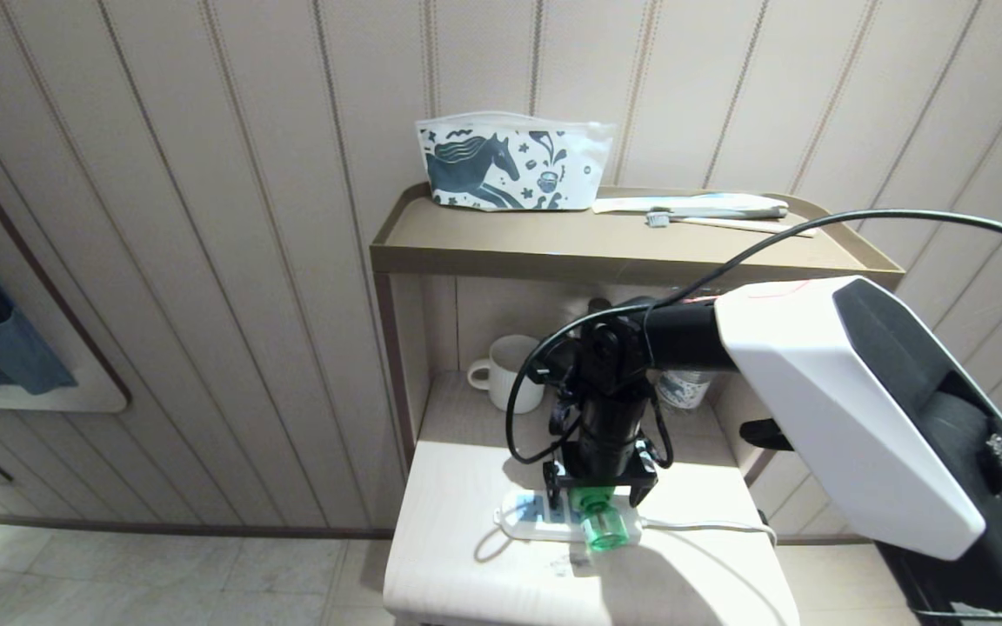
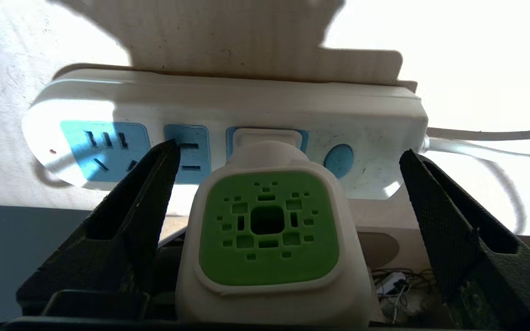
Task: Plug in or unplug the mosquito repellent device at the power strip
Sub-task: Insert the plug into the socket, then hold the socket with your left hand and unplug it with your right hand
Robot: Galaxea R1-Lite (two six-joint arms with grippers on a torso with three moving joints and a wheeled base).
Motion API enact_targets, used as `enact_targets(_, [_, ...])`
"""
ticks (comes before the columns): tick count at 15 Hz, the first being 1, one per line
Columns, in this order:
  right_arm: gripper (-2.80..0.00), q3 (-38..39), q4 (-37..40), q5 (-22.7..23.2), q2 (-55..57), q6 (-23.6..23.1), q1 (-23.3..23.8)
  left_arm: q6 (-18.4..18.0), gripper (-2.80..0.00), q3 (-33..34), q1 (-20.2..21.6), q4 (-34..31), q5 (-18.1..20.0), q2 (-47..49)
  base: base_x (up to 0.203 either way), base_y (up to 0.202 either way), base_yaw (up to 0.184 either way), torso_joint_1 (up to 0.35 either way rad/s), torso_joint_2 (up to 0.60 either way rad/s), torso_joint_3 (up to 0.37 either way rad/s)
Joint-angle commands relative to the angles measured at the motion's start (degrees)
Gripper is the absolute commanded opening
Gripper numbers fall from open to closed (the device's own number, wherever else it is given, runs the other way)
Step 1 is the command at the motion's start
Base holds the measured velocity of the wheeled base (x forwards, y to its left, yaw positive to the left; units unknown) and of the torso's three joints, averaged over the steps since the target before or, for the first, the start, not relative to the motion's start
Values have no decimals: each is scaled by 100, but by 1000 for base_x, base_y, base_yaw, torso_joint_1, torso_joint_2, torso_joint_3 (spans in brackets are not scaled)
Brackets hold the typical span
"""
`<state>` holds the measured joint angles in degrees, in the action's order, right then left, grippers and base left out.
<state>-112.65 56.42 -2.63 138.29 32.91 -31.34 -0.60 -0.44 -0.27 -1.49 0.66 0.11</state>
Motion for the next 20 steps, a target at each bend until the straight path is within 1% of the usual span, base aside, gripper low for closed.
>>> enact_targets(1, [0, -2, 36, 0, -127, 33, -3, -2, -280, 0, 0, -1, 4, -2, 0, 0, 0, 0, 0, 0])
enact_targets(12, [0, 7, 55, 8, -545, 80, -60, -2, -280, 0, 0, -1, -4, 7, 0, 0, 0, 0, 0, 0])
enact_targets(17, [0, 19, 128, 1, -1157, 68, -231, -2, -280, 0, 0, -1, -3, 3, 0, 0, 0, 0, 0, 0])
enact_targets(18, [-280, 23, 230, -4, -1292, 68, -273, -2, -280, 0, 0, -1, -3, -1, 0, 0, 0, 0, 0, 0])
enact_targets(20, [-280, 24, 507, -9, -1547, 33, -298, -2, -280, 0, 0, -1, -4, -1, 0, 0, 0, 0, 0, 0])
